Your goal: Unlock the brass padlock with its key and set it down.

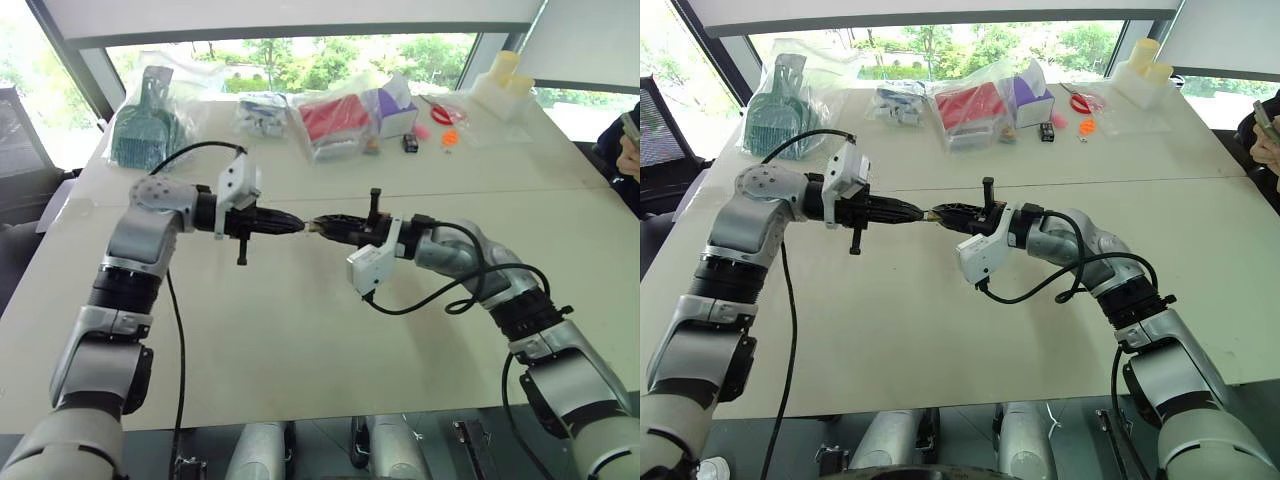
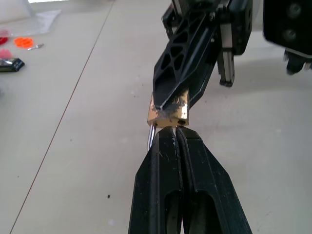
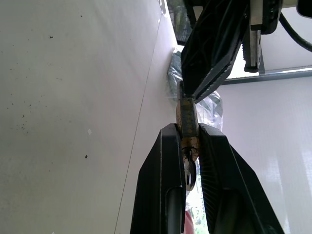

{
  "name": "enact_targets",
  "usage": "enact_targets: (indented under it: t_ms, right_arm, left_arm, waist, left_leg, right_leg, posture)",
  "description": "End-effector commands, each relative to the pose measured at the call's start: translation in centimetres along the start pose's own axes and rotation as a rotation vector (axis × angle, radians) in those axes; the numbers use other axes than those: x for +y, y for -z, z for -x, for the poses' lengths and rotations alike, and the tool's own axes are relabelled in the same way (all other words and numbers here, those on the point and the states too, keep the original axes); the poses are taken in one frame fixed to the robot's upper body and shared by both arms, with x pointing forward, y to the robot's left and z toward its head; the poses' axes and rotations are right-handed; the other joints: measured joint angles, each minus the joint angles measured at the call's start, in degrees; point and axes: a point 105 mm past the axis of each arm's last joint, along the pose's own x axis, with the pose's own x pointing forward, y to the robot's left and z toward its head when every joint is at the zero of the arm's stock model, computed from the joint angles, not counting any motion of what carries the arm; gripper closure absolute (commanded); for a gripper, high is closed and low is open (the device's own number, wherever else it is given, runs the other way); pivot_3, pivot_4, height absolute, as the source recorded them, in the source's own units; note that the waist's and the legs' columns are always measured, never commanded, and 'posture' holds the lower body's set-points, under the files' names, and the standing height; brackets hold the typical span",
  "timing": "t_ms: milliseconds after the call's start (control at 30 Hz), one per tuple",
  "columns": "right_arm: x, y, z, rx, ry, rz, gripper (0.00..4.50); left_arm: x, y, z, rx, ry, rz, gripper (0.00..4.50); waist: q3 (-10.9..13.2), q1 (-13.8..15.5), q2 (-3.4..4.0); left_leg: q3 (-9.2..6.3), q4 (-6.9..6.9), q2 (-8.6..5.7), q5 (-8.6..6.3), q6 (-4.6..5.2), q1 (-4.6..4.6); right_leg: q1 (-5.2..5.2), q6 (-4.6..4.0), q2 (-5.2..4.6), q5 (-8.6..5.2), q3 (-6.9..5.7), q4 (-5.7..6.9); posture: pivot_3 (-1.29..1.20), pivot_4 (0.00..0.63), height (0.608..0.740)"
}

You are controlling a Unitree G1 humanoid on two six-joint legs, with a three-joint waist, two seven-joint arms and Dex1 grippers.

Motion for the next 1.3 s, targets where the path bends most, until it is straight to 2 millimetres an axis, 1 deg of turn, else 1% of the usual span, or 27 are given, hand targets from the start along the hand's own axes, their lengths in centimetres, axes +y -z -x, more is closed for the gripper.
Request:
enact_targets:
  t_ms: [33, 233, 433, 600, 1067, 1200, 1300]
  right_arm:
    - [-1.8, -0.4, 0.2, -0.020, 0.067, 0.018, 4.50]
    - [-2.0, -0.5, 0.2, -0.022, 0.067, 0.021, 4.50]
    - [-2.0, -0.5, 0.1, -0.022, 0.067, 0.017, 4.50]
    - [-2.0, -0.5, 0.0, -0.023, 0.066, 0.015, 4.50]
    - [-0.9, -0.5, -0.1, -0.027, 0.039, -0.016, 4.50]
    - [-0.2, 0.1, -0.1, -0.004, 0.012, -0.020, 4.50]
    - [1.0, 1.4, 0.2, 0.038, -0.016, -0.030, 4.50]
  left_arm:
    - [0.2, -0.2, 0.0, 0.001, -0.016, -0.035, 4.48]
    - [1.0, 0.5, -0.3, 0.017, -0.063, -0.035, 4.48]
    - [1.5, 1.2, -0.2, 0.037, -0.106, -0.050, 4.48]
    - [2.1, 1.2, -0.1, 0.032, -0.145, -0.059, 4.48]
    - [2.5, 0.6, 1.2, -0.016, -0.197, -0.028, 4.48]
    - [2.5, 1.2, 1.7, 0.021, -0.215, -0.038, 4.48]
    - [2.7, 2.1, 2.6, 0.064, -0.240, -0.049, 4.48]
  waist:
    - [0.0, 0.0, 0.00]
    - [0.0, 0.1, 0.00]
    - [0.0, 0.0, 0.00]
    - [0.0, 0.1, 0.00]
    - [0.0, 0.0, 0.00]
    - [0.0, 0.0, 0.00]
    - [0.0, -0.1, 0.00]
  left_leg:
    - [0.00, 0.00, 0.00, 0.00, 0.00, 0.00]
    - [0.01, 0.00, 0.00, -0.02, 0.04, 0.01]
    - [0.02, 0.00, 0.00, -0.02, 0.04, 0.01]
    - [0.02, 0.00, 0.00, -0.02, 0.03, 0.01]
    - [0.04, 0.00, 0.00, -0.02, 0.03, 0.01]
    - [0.04, 0.00, 0.00, -0.02, 0.03, 0.02]
    - [0.07, 0.00, 0.00, -0.02, 0.03, 0.03]
  right_leg:
    - [0.00, 0.00, 0.00, 0.00, 0.00, 0.00]
    - [0.00, 0.00, 0.00, 0.00, 0.00, 0.00]
    - [0.00, 0.00, 0.00, 0.00, 0.00, 0.01]
    - [0.00, 0.00, 0.00, 0.00, 0.00, 0.01]
    - [0.00, 0.00, 0.00, 0.00, 0.00, 0.02]
    - [0.00, 0.00, 0.00, 0.00, 0.00, 0.02]
    - [0.00, 0.00, 0.00, 0.00, 0.00, 0.02]
  posture:
    - [0.00, 0.150, 0.740]
    - [0.00, 0.150, 0.740]
    - [0.00, 0.150, 0.740]
    - [0.00, 0.150, 0.740]
    - [0.00, 0.150, 0.740]
    - [0.00, 0.150, 0.740]
    - [0.00, 0.150, 0.740]
